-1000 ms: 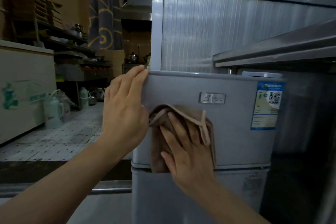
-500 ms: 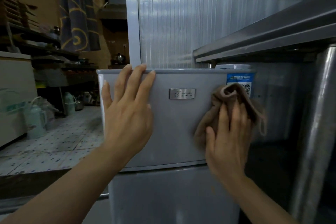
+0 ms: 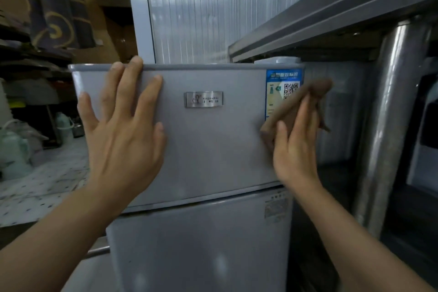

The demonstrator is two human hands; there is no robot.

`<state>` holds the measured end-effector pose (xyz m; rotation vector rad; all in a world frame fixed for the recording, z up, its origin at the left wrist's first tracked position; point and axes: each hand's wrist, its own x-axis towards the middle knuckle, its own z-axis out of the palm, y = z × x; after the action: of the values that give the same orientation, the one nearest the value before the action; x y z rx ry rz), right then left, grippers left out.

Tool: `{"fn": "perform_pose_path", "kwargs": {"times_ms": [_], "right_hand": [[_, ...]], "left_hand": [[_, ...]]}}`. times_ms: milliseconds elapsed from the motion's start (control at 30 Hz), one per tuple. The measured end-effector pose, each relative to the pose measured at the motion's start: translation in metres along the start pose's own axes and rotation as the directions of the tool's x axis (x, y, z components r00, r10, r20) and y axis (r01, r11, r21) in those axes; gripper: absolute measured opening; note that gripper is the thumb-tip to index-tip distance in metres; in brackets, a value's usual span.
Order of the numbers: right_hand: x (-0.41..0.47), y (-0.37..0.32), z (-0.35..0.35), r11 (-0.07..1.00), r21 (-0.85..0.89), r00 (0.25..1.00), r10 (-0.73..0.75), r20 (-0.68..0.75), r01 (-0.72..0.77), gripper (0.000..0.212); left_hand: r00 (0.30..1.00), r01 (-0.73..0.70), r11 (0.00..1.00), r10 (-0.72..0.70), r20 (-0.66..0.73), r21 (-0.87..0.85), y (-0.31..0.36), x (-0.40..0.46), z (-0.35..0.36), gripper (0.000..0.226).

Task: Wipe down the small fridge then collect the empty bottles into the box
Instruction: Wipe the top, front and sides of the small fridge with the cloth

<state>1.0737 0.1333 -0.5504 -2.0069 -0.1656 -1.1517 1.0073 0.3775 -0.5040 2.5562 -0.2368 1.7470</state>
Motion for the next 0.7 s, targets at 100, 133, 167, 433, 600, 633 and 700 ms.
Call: {"fn": "perform_pose_path", "kwargs": {"times_ms": [100,133,167,433,600,633,700], "right_hand": [[-0.001,0.009,-0.001,0.993,0.096,0.997,-0.075,-0.008,0.075,0.065],[-0.013,0.015,0.003,0.991,0.089,0.995,-0.096,-0.014,0.097,0.065],[-0.028,0.021,0.007,0.993,0.077,0.996,-0.094,-0.007,0.094,0.065],[-0.081,0.043,0.014,0.987,-0.118,0.993,-0.100,0.068,0.107,0.062],[-0.066,0.013,0.026,0.982,-0.186,0.998,-0.051,-0.034,0.044,0.063],[-0.070,0.006,0.030,0.975,-0.218,0.998,-0.047,-0.047,0.035,0.064],[-0.081,-0.011,0.041,0.959,-0.272,0.995,-0.091,-0.031,0.080,0.067]], "left_hand": [[0.999,-0.028,0.999,0.028,0.031,-0.017,0.000,-0.036,0.009,0.065],[0.998,-0.041,0.999,0.041,0.046,-0.008,-0.001,-0.050,0.012,0.064],[0.997,-0.052,0.999,0.051,0.061,0.011,-0.003,-0.063,0.015,0.063],[0.991,-0.060,0.997,0.054,0.121,0.044,-0.009,-0.090,0.011,0.063],[0.976,0.188,0.982,-0.185,0.113,-0.019,-0.026,-0.103,0.003,0.073],[0.970,0.208,0.977,-0.201,0.135,-0.039,-0.028,-0.105,0.004,0.077],[0.965,0.225,0.971,-0.212,0.152,-0.078,-0.029,-0.107,0.006,0.079]]}}
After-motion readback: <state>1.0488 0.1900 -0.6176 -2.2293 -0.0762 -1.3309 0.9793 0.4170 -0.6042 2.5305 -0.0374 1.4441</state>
